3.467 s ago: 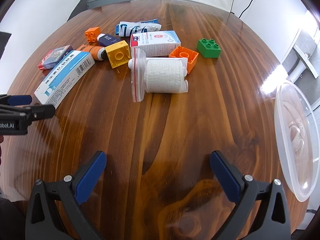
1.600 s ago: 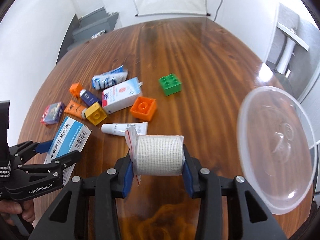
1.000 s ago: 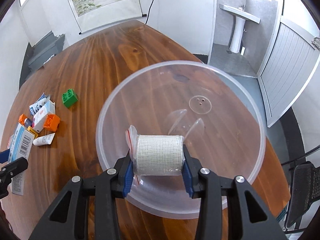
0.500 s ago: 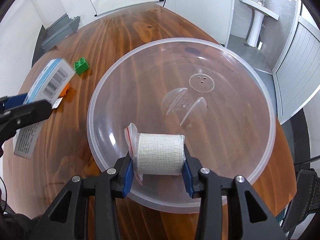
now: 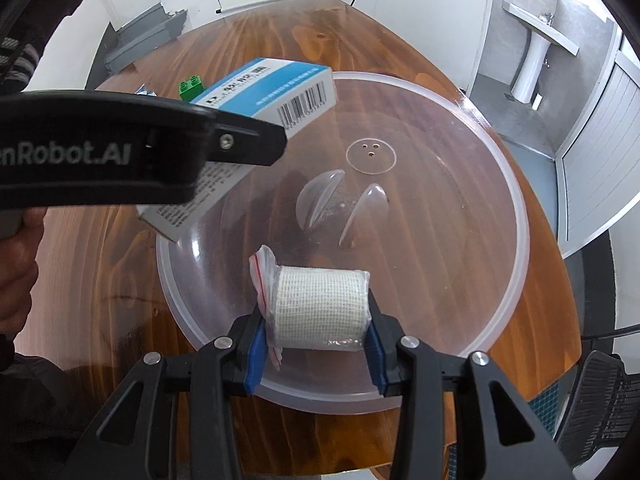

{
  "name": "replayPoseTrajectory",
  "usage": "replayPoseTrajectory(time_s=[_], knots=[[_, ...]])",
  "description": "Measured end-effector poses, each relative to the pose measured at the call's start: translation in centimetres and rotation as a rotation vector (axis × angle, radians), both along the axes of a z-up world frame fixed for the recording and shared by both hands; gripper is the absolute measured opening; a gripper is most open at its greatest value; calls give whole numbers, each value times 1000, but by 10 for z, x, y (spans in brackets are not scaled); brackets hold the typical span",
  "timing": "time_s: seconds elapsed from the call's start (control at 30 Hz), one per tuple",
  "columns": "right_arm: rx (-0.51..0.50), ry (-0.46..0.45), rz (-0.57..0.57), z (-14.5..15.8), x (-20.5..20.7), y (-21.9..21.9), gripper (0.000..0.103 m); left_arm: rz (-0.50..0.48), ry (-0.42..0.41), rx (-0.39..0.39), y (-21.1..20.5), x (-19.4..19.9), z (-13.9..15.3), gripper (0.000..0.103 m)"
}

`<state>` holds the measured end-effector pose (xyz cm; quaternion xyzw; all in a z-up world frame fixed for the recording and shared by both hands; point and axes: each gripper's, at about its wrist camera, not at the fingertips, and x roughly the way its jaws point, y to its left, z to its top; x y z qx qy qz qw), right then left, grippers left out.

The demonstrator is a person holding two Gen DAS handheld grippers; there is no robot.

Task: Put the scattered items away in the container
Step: 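Lower and release the box with the left tool while the right releases the bandage roll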

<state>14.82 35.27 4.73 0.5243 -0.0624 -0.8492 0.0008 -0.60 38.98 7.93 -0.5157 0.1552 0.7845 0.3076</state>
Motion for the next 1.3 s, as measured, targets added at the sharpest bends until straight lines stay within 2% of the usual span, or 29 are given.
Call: replayPoseTrajectory(time_s=[0.3, 0.5, 0.57, 0.6, 0.63, 0.8, 0.97, 1.2, 1.3], knots=[[58, 75, -42, 22, -7, 14, 45, 34, -18, -13, 4, -5, -6, 69], [64, 89, -30, 24, -14, 16, 47, 73, -103, 0, 0, -12, -17, 70], [59, 83, -30, 24, -14, 16, 60, 77, -113, 4, 0, -12, -17, 81], [58, 86, -33, 24, -12, 17, 77, 80, -111, 4, 0, -12, -17, 82], [58, 95, -35, 26, -9, 17, 83, 84, -106, 8, -1, -11, -16, 82], [55, 119, -51, 33, -7, 18, 83, 108, -91, 27, -6, -6, -7, 82], [8, 127, -98, 33, -4, 31, 83, 113, -90, 49, -14, 1, 0, 82], [9, 140, -128, 35, -10, 26, 83, 160, -155, 132, -39, -1, 4, 82], [25, 150, -120, 41, -10, 22, 83, 175, -146, 129, -46, -2, 7, 82]])
